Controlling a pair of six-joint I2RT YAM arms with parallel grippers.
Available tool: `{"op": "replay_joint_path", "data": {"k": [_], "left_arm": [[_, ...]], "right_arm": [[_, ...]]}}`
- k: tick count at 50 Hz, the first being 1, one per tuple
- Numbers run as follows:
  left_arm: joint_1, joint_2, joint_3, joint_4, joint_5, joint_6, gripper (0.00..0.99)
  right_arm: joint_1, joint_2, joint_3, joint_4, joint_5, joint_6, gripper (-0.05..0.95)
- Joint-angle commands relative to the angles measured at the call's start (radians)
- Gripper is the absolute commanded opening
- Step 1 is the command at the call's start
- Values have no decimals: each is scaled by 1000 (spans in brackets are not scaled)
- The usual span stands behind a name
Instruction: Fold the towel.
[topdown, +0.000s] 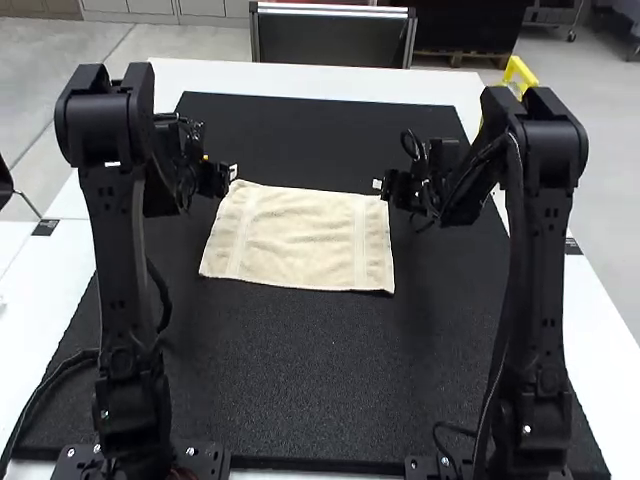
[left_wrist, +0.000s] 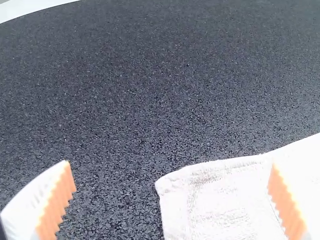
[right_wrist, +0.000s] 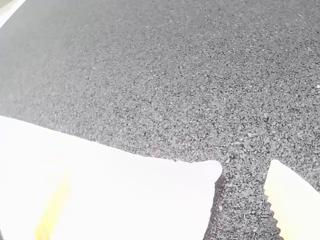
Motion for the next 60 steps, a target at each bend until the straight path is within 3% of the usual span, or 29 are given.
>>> {"op": "replay_joint_path", "data": {"k": [1,11,26,60], "left_arm": [[11,12,42,-17,46,10,908],[6,42,76,-51,47,12,908],[3,106,168,-169,47,76,908],[-8,190,287,-267,47,141,908]], "right_arm": [[15,17,37,-2,-13,3,903],[18,48,78,-30,-16,25,902],[27,71,115,-39,-38,66,902],[33,106,135,-38,-47,115,903]]}}
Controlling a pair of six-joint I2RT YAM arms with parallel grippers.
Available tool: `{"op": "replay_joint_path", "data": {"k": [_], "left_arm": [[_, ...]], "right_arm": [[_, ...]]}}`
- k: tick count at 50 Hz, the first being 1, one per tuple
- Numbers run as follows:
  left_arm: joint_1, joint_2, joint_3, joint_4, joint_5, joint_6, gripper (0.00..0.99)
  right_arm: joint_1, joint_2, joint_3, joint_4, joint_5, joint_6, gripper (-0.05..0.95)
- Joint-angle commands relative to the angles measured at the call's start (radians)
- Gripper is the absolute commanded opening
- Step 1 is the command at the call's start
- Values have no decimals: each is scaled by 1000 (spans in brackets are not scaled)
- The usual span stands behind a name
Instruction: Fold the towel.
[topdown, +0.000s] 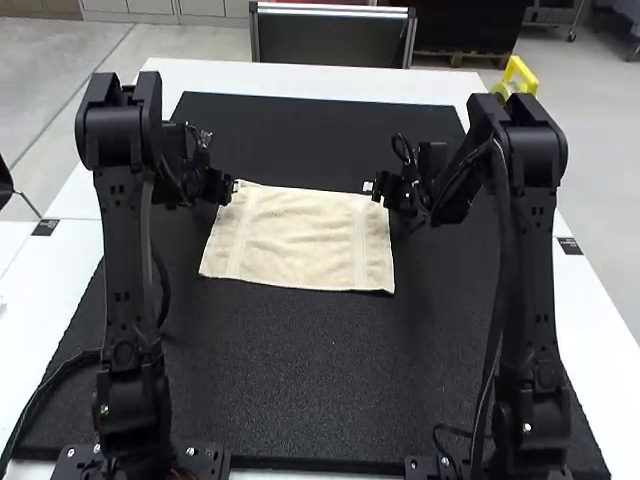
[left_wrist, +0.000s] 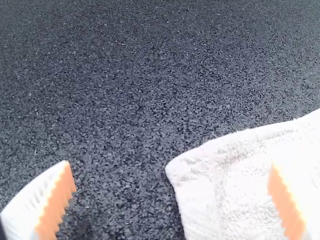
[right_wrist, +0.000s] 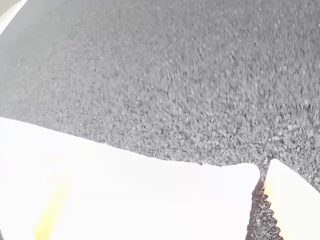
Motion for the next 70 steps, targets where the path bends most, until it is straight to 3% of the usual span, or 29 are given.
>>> {"op": "replay_joint_path", "data": {"k": [1,17,20,25,29,32,37,63,66,70], "left_arm": [[-5,27,36,-5,10,28,908],[-8,44,59,-20,10,27,907],[-8,45,59,-18,10,25,851],[-7,47,59,-18,8,24,826],[-7,48,59,-17,8,22,718],[-8,47,59,-18,8,22,711],[-8,47,59,-18,10,22,654],[-42,61,82,-17,21,18,654],[-43,64,82,-23,22,18,621],[-42,67,83,-20,22,15,393]], "right_arm": [[2,11,29,2,-14,25,903],[0,13,23,-2,-19,39,849],[0,13,21,-6,-19,39,848],[-6,13,18,-7,-19,41,700],[-11,13,17,-6,-20,50,580],[-15,13,17,-6,-20,56,516],[-17,13,20,-16,-26,65,511],[-17,21,34,-67,-59,67,510],[-17,21,34,-67,-65,64,374],[-24,21,31,-65,-75,65,208]]}}
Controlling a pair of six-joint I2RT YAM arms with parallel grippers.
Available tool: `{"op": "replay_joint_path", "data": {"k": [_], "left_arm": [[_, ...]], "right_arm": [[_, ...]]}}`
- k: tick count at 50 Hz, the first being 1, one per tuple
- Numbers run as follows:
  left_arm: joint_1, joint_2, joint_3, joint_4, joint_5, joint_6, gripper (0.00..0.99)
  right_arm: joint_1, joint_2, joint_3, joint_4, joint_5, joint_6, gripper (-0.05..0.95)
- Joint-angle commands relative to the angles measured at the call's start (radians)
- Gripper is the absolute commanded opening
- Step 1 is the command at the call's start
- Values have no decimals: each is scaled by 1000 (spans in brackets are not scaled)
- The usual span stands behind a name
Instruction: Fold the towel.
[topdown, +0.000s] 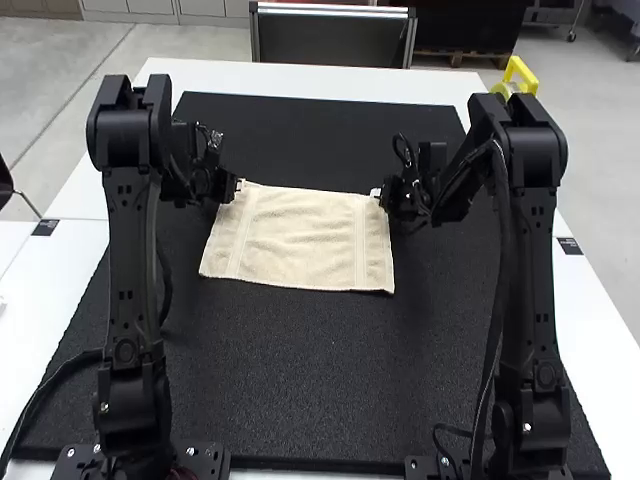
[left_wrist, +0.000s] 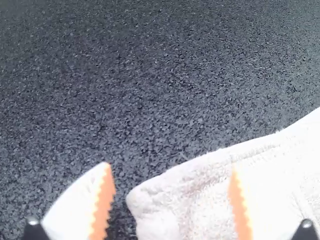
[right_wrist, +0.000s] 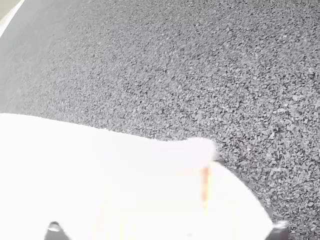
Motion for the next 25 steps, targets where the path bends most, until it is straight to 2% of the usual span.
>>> {"op": "replay_joint_path", "data": {"k": [1,3,15,18,25], "left_arm": [[1,29,29,5,16,-2,357],[1,31,29,6,16,-3,320],[-2,43,36,5,16,-5,333],[-2,48,41,5,15,-5,497],[-2,63,56,0,15,-5,644]], "right_arm": [[-19,18,13,3,-37,7,184],[-24,18,13,3,-38,7,179],[-27,18,15,3,-45,7,179],[-27,18,13,3,-45,7,180],[-25,19,15,4,-46,8,180]]}}
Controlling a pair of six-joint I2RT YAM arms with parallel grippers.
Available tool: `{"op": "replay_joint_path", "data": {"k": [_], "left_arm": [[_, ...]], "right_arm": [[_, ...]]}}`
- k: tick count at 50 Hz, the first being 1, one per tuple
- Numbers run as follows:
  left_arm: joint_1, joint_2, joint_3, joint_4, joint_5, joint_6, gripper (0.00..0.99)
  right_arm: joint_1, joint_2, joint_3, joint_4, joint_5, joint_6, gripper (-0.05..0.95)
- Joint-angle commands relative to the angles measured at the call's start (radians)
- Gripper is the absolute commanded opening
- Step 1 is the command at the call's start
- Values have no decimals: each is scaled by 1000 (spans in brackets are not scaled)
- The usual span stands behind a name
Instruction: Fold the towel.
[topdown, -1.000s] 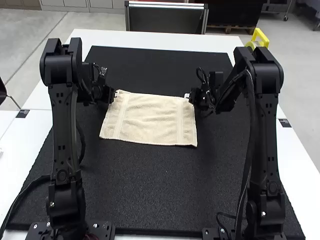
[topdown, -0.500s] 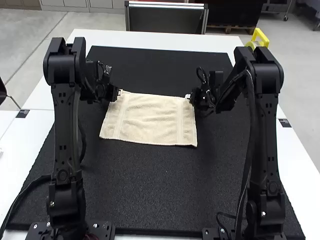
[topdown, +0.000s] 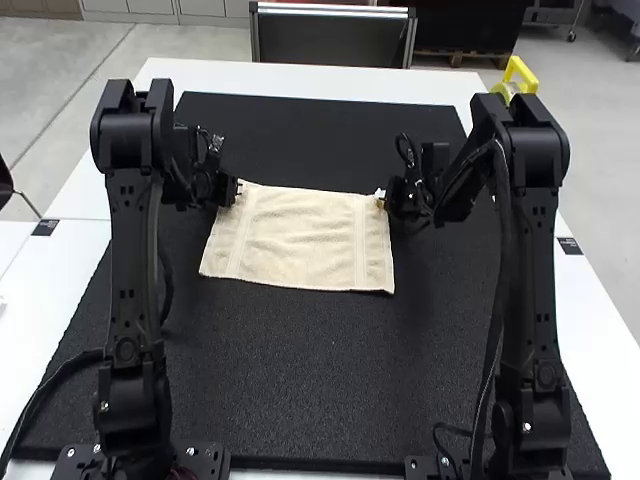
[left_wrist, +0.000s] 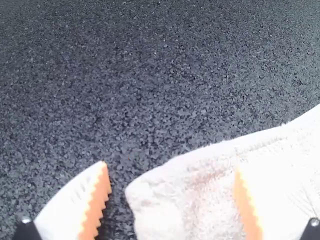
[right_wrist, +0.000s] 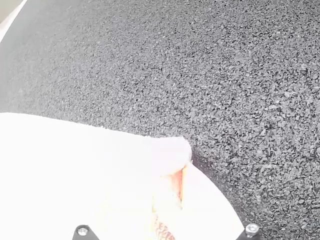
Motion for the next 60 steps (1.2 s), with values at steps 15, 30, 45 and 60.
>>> {"op": "replay_joint_path", "data": {"k": [15,30,45,60], "left_arm": [[2,43,47,-22,6,7,674],[2,65,81,-71,6,9,26],[5,65,89,-88,10,13,26],[10,46,89,-117,32,21,26]], "right_arm": [[-11,21,12,8,-31,5,179],[-11,24,13,8,-39,8,141],[-11,25,10,14,-41,8,-18],[-23,15,-2,26,-44,13,-20]]}}
